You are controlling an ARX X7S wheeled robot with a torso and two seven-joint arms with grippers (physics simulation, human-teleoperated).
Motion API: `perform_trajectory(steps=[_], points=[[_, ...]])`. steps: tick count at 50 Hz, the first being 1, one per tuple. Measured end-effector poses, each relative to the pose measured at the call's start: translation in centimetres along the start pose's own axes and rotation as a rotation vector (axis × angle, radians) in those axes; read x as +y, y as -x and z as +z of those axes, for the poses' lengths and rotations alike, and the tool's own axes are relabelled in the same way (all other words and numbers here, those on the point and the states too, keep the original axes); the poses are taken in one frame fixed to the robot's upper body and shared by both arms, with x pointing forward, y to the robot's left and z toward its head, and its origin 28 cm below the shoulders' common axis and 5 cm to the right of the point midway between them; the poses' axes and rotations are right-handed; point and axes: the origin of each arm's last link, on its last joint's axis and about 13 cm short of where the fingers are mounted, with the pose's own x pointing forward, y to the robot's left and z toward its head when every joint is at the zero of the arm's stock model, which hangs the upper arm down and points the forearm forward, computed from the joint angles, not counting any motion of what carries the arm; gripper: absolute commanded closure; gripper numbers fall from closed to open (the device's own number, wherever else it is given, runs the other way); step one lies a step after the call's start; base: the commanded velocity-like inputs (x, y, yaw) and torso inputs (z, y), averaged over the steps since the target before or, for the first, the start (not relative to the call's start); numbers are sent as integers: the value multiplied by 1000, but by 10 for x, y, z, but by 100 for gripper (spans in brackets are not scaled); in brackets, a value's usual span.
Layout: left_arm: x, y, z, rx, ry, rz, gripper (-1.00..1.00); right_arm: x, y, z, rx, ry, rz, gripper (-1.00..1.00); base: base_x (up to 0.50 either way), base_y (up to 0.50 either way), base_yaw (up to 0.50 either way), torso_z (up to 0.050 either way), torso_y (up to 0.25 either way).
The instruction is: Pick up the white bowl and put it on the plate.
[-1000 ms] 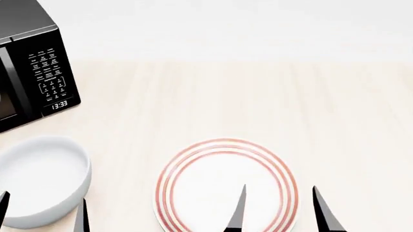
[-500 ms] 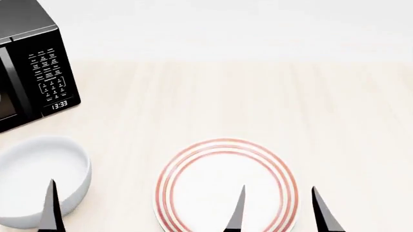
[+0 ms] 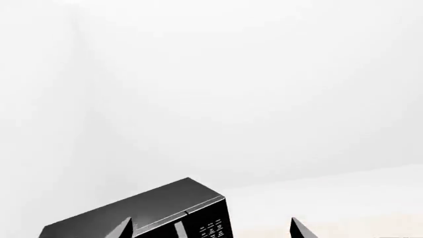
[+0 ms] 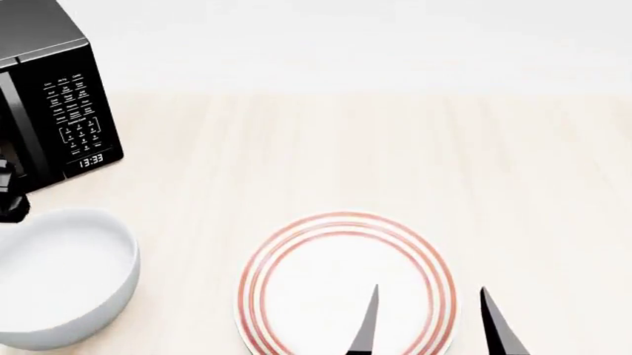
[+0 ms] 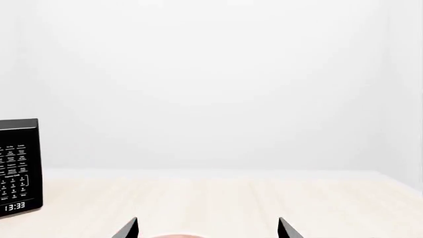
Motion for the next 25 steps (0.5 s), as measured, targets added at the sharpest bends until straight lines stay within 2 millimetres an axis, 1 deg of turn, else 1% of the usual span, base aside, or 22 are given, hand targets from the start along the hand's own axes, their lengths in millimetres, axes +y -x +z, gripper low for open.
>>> perform_trajectory(steps=[4, 10, 17, 25], points=[[22, -18, -7, 79, -32, 96, -100, 0, 0, 0, 1, 0, -1, -100, 0, 0, 0, 0, 0], [42, -28, -20, 229, 1, 182, -100, 0, 0, -1, 2, -1, -2, -100, 0, 0, 0, 0, 0], [53, -32, -32, 355, 64, 225, -100, 0, 0, -1, 3, -1, -2, -100, 0, 0, 0, 0, 0], [58, -34, -42, 450, 124, 240, -100, 0, 0, -2, 5, -1, -1, -100, 0, 0, 0, 0, 0]])
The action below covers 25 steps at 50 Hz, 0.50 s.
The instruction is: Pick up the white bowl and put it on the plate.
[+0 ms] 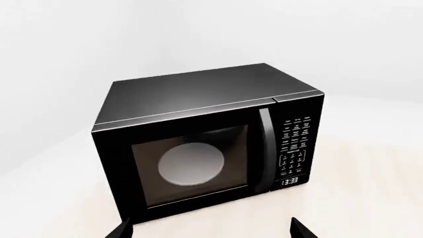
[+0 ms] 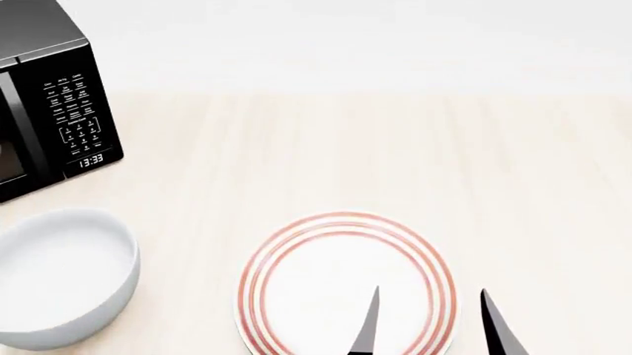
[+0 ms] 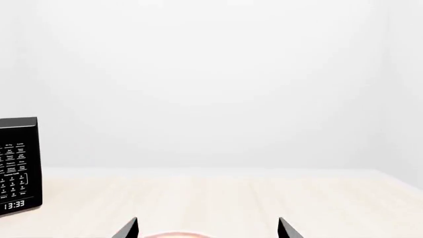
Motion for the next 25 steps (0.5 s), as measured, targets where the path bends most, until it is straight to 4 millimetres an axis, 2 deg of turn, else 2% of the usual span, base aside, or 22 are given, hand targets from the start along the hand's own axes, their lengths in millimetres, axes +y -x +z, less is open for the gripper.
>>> perform_trajectory(steps=[25], points=[[2, -11, -21, 185, 71, -30, -100, 0, 0, -2, 5, 2, 1, -100, 0, 0, 0, 0, 0]])
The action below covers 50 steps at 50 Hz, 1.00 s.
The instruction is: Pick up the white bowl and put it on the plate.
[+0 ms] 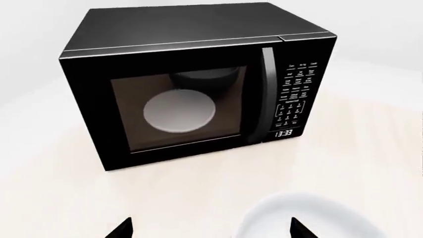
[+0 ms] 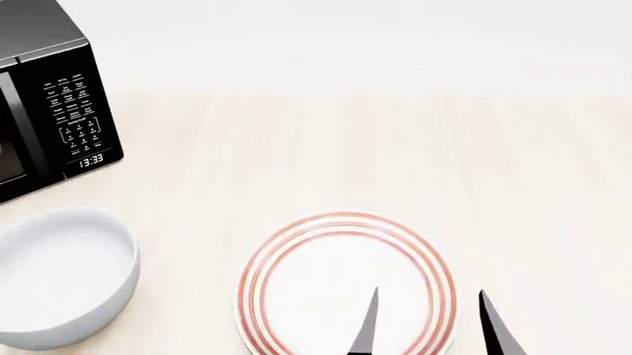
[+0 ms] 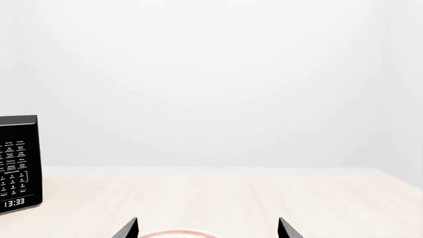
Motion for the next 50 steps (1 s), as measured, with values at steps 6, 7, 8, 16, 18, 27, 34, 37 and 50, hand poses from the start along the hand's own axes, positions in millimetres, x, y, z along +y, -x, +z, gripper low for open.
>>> perform_trajectory(steps=[6, 7, 8, 16, 18, 27, 34, 37, 50], points=[[-1, -2, -2, 22, 5, -7, -100, 0, 0, 0, 0, 0, -1, -100, 0, 0, 0, 0, 0], [-1, -2, -3, 25, 6, -9, -100, 0, 0, 0, 0, 0, -1, -100, 0, 0, 0, 0, 0], [-2, -2, -3, 28, 7, -10, -100, 0, 0, 0, 0, 0, -1, -100, 0, 0, 0, 0, 0], [-3, -6, -5, 49, 24, -20, -100, 0, 0, 0, 1, 0, 0, -100, 0, 0, 0, 0, 0], [-4, -7, -6, 53, 30, -21, -100, 0, 0, -1, 1, 1, 0, -100, 0, 0, 0, 0, 0], [-5, -12, -9, 66, 63, -25, -100, 1, 0, -1, 2, 1, 2, -100, 0, 0, 0, 0, 0], [-7, -15, -12, 79, 89, -32, -100, 1, 0, -1, 3, 2, 3, -100, 0, 0, 0, 0, 0], [-7, -17, -13, 85, 97, -32, -100, 1, 0, -1, 4, 1, 3, -100, 0, 0, 0, 0, 0], [-7, -23, -24, 123, 122, -26, -100, 1, 0, -2, 5, 2, 3, -100, 0, 0, 0, 0, 0]])
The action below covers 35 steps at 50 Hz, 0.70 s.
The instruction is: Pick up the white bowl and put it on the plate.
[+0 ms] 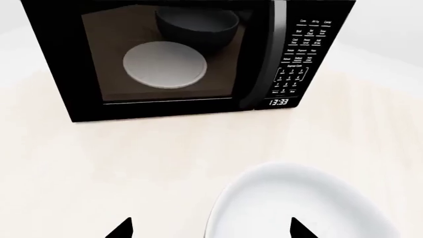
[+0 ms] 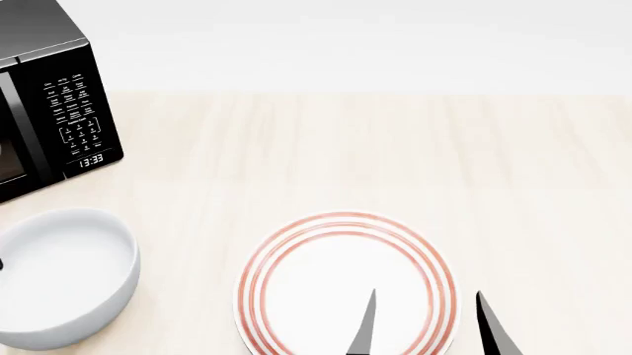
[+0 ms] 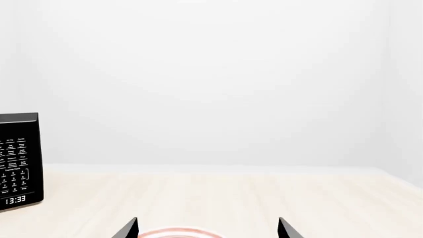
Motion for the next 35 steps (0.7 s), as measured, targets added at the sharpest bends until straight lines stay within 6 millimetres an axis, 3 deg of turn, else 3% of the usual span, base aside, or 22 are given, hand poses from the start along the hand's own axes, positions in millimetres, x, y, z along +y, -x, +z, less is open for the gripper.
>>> perform_trajectory(steps=[35], points=[[-1, -5, -17, 58, 19, -1, -100, 0, 0, -1, 2, 1, 3, -100, 0, 0, 0, 0, 0]])
